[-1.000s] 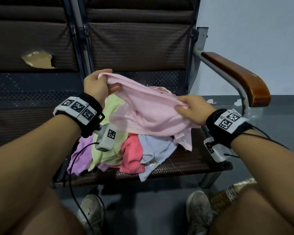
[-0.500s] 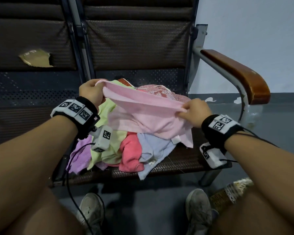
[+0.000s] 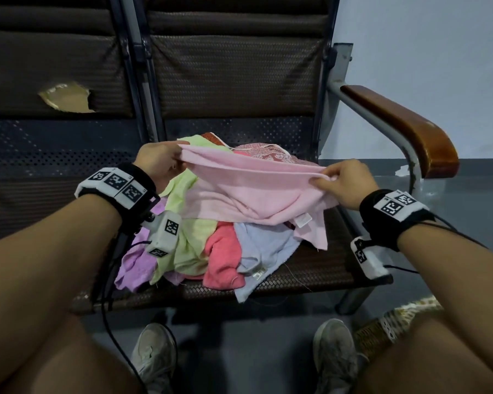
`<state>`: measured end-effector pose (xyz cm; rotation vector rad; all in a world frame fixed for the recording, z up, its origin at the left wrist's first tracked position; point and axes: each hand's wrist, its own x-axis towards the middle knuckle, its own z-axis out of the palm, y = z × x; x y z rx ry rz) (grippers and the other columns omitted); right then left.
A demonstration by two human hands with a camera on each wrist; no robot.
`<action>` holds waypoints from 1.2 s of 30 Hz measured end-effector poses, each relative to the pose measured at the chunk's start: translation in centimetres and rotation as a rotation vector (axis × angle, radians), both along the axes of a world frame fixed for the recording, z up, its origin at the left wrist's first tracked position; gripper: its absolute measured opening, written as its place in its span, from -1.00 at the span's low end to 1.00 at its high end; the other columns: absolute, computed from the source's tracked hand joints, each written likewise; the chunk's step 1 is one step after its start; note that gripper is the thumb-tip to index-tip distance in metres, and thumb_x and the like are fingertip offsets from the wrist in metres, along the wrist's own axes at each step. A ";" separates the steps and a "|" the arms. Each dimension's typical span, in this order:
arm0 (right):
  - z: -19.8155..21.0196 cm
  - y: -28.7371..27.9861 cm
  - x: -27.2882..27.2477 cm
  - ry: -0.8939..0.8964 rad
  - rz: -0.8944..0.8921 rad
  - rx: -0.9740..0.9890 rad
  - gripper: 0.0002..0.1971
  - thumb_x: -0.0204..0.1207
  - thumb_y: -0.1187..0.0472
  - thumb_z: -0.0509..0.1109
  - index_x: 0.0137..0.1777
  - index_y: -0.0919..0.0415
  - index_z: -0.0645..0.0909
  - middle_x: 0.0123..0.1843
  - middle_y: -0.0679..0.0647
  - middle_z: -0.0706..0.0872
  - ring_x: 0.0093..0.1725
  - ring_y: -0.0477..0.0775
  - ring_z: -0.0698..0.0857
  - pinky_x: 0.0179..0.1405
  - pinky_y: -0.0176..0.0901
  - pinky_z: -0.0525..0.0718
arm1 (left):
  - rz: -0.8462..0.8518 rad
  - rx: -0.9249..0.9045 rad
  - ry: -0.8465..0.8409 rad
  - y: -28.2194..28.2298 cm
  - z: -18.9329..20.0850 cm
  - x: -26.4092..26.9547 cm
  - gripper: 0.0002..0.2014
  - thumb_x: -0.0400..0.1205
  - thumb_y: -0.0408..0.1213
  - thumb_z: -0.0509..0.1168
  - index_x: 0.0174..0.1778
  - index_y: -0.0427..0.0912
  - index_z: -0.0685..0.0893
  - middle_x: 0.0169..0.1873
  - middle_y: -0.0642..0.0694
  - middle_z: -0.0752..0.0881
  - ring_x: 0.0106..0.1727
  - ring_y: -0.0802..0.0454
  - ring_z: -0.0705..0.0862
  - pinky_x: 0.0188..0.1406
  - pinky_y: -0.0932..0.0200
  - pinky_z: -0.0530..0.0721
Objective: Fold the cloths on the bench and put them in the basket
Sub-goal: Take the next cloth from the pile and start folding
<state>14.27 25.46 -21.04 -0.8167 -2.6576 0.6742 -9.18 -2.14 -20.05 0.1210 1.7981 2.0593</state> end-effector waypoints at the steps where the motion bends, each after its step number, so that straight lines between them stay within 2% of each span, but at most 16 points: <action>1: 0.0 0.2 0.1 0.004 -0.045 0.029 -0.74 0.52 -0.06 0.55 -0.19 0.14 0.81 -0.29 0.05 0.76 -0.23 0.04 0.68 -0.15 -0.18 0.51 | -0.044 0.015 0.005 0.0 0.2 0.2 -0.83 0.62 -0.58 0.25 0.00 -0.36 0.74 -0.43 -0.13 0.64 -0.67 0.20 0.49 -0.43 0.35 0.65; 3: 0.0 0.4 0.3 -0.015 -0.078 0.073 -0.63 0.54 -0.11 0.51 -0.28 0.19 0.77 -0.28 0.11 0.78 -0.22 0.12 0.68 -0.13 -0.13 0.57 | -0.122 -0.012 0.058 -0.1 0.3 0.3 -0.83 0.58 -0.59 0.37 0.04 -0.35 0.74 -0.45 -0.06 0.69 -0.59 0.20 0.58 -0.40 0.38 0.65; 5: -0.2 0.4 0.7 -0.043 -0.037 0.074 -0.74 0.56 -0.03 0.51 -0.14 0.16 0.83 -0.14 0.09 0.80 -0.10 0.10 0.69 -0.01 -0.14 0.60 | -0.131 -0.110 0.126 -0.3 -0.1 0.1 -0.79 0.55 -0.61 0.38 -0.04 -0.23 0.78 -0.34 -0.06 0.72 -0.48 0.17 0.63 -0.41 0.36 0.61; 9: -0.7 0.3 1.0 -0.153 0.095 0.092 -0.79 0.65 0.11 0.42 0.11 0.17 0.82 0.05 0.11 0.81 0.02 0.11 0.71 0.19 -0.05 0.64 | -0.031 -0.345 0.308 -1.0 -1.3 -0.6 -0.67 0.48 -0.54 0.27 -0.23 -0.06 0.88 -0.36 -0.08 0.75 -0.37 0.00 0.44 -0.41 0.12 0.42; 12: -0.9 0.2 0.7 -0.130 0.070 0.053 -0.66 0.75 0.10 0.22 -0.17 0.24 0.70 -0.20 0.14 0.76 -0.09 0.25 0.71 -0.07 -0.05 0.59 | -0.055 -0.451 0.354 -1.1 -2.1 -1.0 -0.60 0.53 -0.53 0.19 -0.28 -0.01 0.86 -0.34 -0.08 0.77 -0.37 0.01 0.54 -0.36 0.11 0.57; 15: -1.0 -0.2 0.2 -0.072 0.055 0.015 -0.57 0.78 0.09 0.12 -0.35 0.21 0.48 -0.38 0.10 0.61 -0.23 0.24 0.61 -0.22 -0.06 0.43 | -0.083 -0.527 0.341 -1.2 -2.2 -1.2 -0.62 0.62 -0.55 0.08 -0.28 -0.24 0.79 -0.17 -0.32 0.77 -0.34 -0.08 0.71 -0.33 0.18 0.81; 17: -1.0 0.1 0.1 0.027 0.034 -0.029 -0.59 0.73 0.07 0.22 -0.37 0.22 0.49 -0.41 0.05 0.61 -0.30 0.07 0.62 -0.29 -0.11 0.49 | -0.095 -0.487 0.287 -1.2 -2.0 -1.0 -0.68 0.63 -0.57 0.06 -0.25 -0.39 0.72 -0.18 -0.41 0.73 -0.41 -0.13 0.78 -0.45 0.21 0.79; 19: -0.7 0.3 0.1 0.137 0.004 -0.065 -0.61 0.65 0.08 0.36 -0.41 0.16 0.47 -0.47 -0.03 0.58 -0.45 -0.20 0.59 -0.43 -0.35 0.48 | -0.140 -0.391 0.206 -1.2 -1.7 -0.6 -0.80 0.63 -0.55 0.15 -0.27 -0.44 0.63 -0.22 -0.39 0.68 -0.46 -0.08 0.79 -0.47 0.23 0.75; 21: -0.5 0.6 0.1 0.200 -0.002 -0.074 -0.67 0.59 0.09 0.45 -0.36 0.15 0.48 -0.44 -0.02 0.61 -0.45 -0.16 0.58 -0.43 -0.33 0.50 | -0.263 -0.379 0.218 -1.4 -1.7 -0.4 -0.87 0.62 -0.45 0.32 -0.24 -0.40 0.60 -0.19 -0.34 0.65 -0.33 -0.05 0.79 -0.37 0.23 0.78; 23: -0.2 0.9 0.2 0.200 0.027 -0.098 -0.83 0.59 0.10 0.48 -0.09 0.12 0.55 -0.26 0.06 0.69 -0.32 0.04 0.63 -0.29 -0.12 0.60 | -0.390 -0.604 0.389 -1.8 -1.8 -0.3 -0.75 0.52 -0.24 0.54 -0.20 -0.32 0.64 -0.24 -0.22 0.72 -0.28 0.00 0.74 -0.32 0.19 0.74; 25: -0.2 1.0 0.5 0.123 0.071 -0.056 -0.82 0.64 0.11 0.42 0.21 0.07 0.62 -0.04 0.10 0.76 -0.10 0.14 0.71 -0.06 -0.01 0.68 | -0.432 -0.941 0.635 -2.1 -2.1 -0.2 -0.58 0.35 -0.06 0.67 -0.14 -0.20 0.63 -0.28 -0.05 0.71 -0.26 0.01 0.64 -0.29 0.12 0.58; 27: -0.3 1.0 0.8 0.011 0.111 0.066 -0.80 0.71 0.15 0.28 0.14 0.17 0.71 -0.04 0.14 0.80 0.02 0.23 0.74 -0.05 -0.04 0.60 | -0.401 -1.058 0.762 -2.3 -2.4 -0.1 -0.57 0.33 -0.12 0.68 -0.05 -0.15 0.62 -0.19 -0.04 0.70 -0.13 -0.07 0.64 -0.18 0.06 0.58; 29: -0.4 0.9 0.9 -0.027 0.084 0.103 -0.75 0.74 0.18 0.18 0.03 0.24 0.69 -0.12 0.17 0.75 -0.06 0.26 0.68 -0.12 -0.08 0.47 | -0.328 -0.978 0.841 -2.5 -2.8 -0.2 -0.73 0.42 -0.23 0.61 -0.10 -0.15 0.68 -0.18 -0.06 0.75 -0.10 -0.12 0.72 -0.08 0.04 0.67; 31: -0.3 0.9 0.9 -0.001 0.014 0.054 -0.77 0.75 0.19 0.14 0.00 0.24 0.60 -0.11 0.18 0.69 -0.09 0.22 0.60 -0.11 -0.08 0.42 | -0.265 -0.891 0.855 -2.7 -2.9 -0.5 -0.89 0.52 -0.22 0.53 -0.24 -0.08 0.73 -0.34 0.02 0.75 -0.24 -0.01 0.73 -0.22 0.12 0.66; 34: 0.0 1.0 0.9 0.085 -0.050 -0.114 -0.82 0.75 0.20 0.09 -0.01 0.15 0.51 -0.05 0.15 0.65 -0.04 0.19 0.59 -0.04 -0.07 0.44 | -0.209 -0.754 0.778 -2.6 -2.8 -0.9 -0.81 0.64 -0.08 0.42 -0.29 0.00 0.75 -0.46 0.12 0.68 -0.44 0.20 0.59 -0.44 0.25 0.50; 36: 0.5 0.7 0.7 0.142 -0.050 -0.192 -0.75 0.73 0.22 0.07 -0.15 0.09 0.48 -0.14 0.09 0.62 -0.10 0.14 0.57 -0.04 -0.06 0.47 | -0.156 -0.549 0.644 -1.9 -2.3 -0.9 -0.69 0.73 -0.07 0.29 -0.18 -0.23 0.72 -0.36 -0.02 0.65 -0.34 0.10 0.55 -0.27 0.22 0.52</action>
